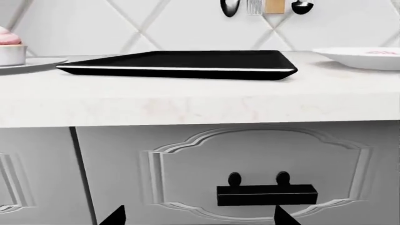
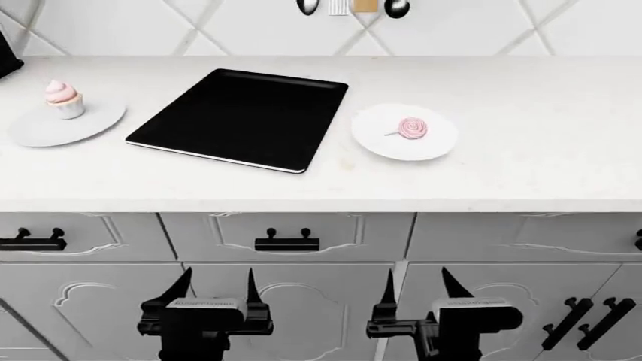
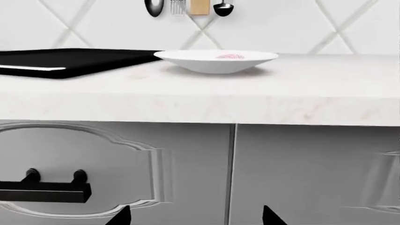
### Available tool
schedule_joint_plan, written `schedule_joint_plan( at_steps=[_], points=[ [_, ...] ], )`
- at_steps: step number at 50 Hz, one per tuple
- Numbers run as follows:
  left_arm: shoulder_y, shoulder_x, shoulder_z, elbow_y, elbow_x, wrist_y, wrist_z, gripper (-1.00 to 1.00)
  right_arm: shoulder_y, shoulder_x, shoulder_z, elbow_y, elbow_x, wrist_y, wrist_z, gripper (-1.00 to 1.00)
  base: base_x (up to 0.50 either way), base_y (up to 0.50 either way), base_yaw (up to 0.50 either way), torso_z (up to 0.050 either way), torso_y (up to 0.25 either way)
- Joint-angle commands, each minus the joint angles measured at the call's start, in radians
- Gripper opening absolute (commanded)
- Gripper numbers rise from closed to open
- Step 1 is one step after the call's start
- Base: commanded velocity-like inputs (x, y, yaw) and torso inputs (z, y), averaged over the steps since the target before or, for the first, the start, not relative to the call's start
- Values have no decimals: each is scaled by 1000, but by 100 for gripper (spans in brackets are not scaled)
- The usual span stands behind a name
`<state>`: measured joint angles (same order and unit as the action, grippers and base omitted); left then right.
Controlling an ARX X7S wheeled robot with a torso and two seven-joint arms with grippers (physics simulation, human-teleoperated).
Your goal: Move the dessert items from the plate to the tray.
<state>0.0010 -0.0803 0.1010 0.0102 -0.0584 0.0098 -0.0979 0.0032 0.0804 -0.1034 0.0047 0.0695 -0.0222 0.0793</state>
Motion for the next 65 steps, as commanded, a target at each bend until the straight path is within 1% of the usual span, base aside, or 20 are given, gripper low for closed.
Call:
schedule_joint_plan(
  at_steps=[1, 6, 9, 11, 17, 20, 24, 28, 30, 31, 32, 33, 35, 38, 41, 44, 48, 52, 59, 65],
  points=[
    [3, -16, 20, 17, -15, -13, -12, 100, -6, 18, -11, -50, 18, 30, 21, 100, 0, 0, 0, 50, 0],
    [9, -25, 26, 72, -44, -69, -6, 100, -17, 29, -15, -130, 37, 82, 26, 100, 0, 0, 0, 50, 0],
    [1, -35, 29, 163, -68, -201, -13, 100, -25, 48, -11, -274, 64, 189, 31, 100, 0, 0, 0, 0, 0],
    [-19, -54, 24, 254, -92, -333, -15, 100, -22, 66, -8, -383, 82, 279, 35, 100, 0, 0, 0, 0, 0],
    [-154, -100, -89, 570, -269, -815, -55, 100, 28, 130, 80, -696, 223, 624, 62, 100, 0, 0, 0, 0, 0],
    [-256, -125, -156, 686, -360, -1030, -72, 100, 105, 170, 154, -838, 317, 813, 81, 100, 0, 0, 0, 0, 0],
    [-379, -138, -262, 786, -463, -1252, -90, 100, 266, 205, 264, -969, 469, 1075, 112, 100, 0, 0, 0, 0, 0],
    [-497, -143, -355, 859, -553, -1449, -94, 100, 431, 217, 391, -1034, 627, 1304, 139, 100, 0, 0, 0, 0, 0],
    [-571, -143, -398, 885, -600, -1556, -92, 100, 524, 222, 471, -1049, 741, 1420, 173, 100, 0, 0, 0, 0, 0],
    [-599, -159, -415, 875, -662, -1579, -126, 100, 572, 224, 515, -1049, 811, 1476, 198, 100, 0, 0, 0, 0, 0],
    [-627, -195, -434, 843, -794, -1580, -217, 100, 625, 221, 563, -1047, 880, 1541, 222, 100, 0, 0, 0, 0, 0],
    [-662, -237, -452, 802, -944, -1580, -341, 100, 672, 228, 600, -1035, 958, 1589, 259, 100, 0, 0, 0, 0, 0],
    [-734, -305, -459, 720, -1244, -1578, -566, 100, 728, 291, 614, -970, 1174, 1590, 425, 100, 0, 0, 0, 0, 0],
    [-832, -379, -421, 636, -1474, -1568, -758, 100, 807, 375, 596, -874, 1436, 1578, 648, 100, 0, 0, 0, 0, 0],
    [-923, -440, -364, 563, -1656, -1530, -904, 100, 870, 451, 551, -802, 1601, 1535, 800, 100, 0, 0, 0, 0, 0],
    [-953, -469, -324, 519, -1756, -1487, -971, 100, 923, 501, 504, -754, 1681, 1498, 876, 100, 0, 0, 0, 0, 0],
    [-1013, -511, -260, 473, -1830, -1461, -1027, 100, 1005, 557, 420, -703, 1759, 1464, 949, 100, 0, 0, 0, 0, 0],
    [-1080, -553, -200, 441, -1897, -1433, -1080, 100, 1055, 591, 382, -672, 1795, 1439, 984, 100, 0, 0, 0, 0, 0],
    [-1157, -607, -137, 428, -1986, -1382, -1151, 100, 1146, 635, 304, -630, 1850, 1408, 1029, 100, 0, 0, 0, 0, 0],
    [-1201, -629, -110, 421, -2013, -1362, -1172, 100, 1202, 670, 264, -600, 1879, 1396, 1046, 100, 0, 0, 0, 0, 0]
  ],
)
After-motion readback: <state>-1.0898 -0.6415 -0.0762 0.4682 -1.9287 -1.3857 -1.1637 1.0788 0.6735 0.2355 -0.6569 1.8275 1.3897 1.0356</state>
